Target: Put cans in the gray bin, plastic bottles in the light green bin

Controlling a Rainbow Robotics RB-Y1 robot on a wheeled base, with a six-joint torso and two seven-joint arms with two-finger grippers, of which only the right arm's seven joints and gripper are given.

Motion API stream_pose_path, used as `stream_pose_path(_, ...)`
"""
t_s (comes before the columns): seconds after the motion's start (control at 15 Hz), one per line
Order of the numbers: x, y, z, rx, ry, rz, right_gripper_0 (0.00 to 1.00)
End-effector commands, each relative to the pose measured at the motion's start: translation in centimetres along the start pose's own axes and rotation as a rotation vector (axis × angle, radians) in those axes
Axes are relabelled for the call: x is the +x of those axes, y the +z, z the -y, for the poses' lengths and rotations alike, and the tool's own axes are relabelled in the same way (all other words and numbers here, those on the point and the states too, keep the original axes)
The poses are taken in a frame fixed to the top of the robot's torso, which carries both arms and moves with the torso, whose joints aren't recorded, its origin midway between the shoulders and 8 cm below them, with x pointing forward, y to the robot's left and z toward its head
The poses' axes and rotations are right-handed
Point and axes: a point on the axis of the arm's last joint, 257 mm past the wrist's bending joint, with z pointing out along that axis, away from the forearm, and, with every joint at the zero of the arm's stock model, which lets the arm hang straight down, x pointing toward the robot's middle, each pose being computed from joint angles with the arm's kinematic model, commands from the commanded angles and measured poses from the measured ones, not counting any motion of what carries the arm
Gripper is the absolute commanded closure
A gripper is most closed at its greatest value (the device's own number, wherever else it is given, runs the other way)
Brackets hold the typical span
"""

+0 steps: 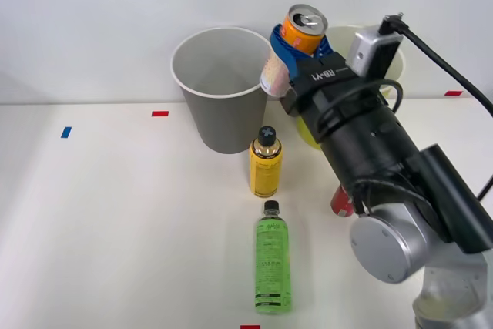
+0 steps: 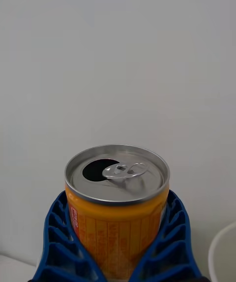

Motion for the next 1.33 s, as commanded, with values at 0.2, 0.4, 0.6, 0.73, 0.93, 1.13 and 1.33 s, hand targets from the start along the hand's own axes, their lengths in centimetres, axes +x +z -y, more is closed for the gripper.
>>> stream_pose_path(0.2,1.4,7.6,-2.4,-0.049,0.023,0.028,1.0)
stream_pose_path(0.4,3.3,11.0,-2.6,-0.065,-0.003,0.014,1.0)
stream_pose_path(0.6,5.3,12.7,-2.6,-0.084,-0.047,-0.035,1.0)
stream_pose_path(0.73,6.7,14.0,-2.6,-0.098,-0.073,-0.071,1.0)
stream_pose_path(0.93,7.9,14.6,-3.0,-0.1,-0.066,-0.095,0.82)
stream_pose_path(1.13,8.1,14.6,-3.3,-0.105,-0.073,-0.098,0.0)
stream_pose_path(1.33,7.4,14.6,-3.3,-0.106,-0.085,-0.068,0.0)
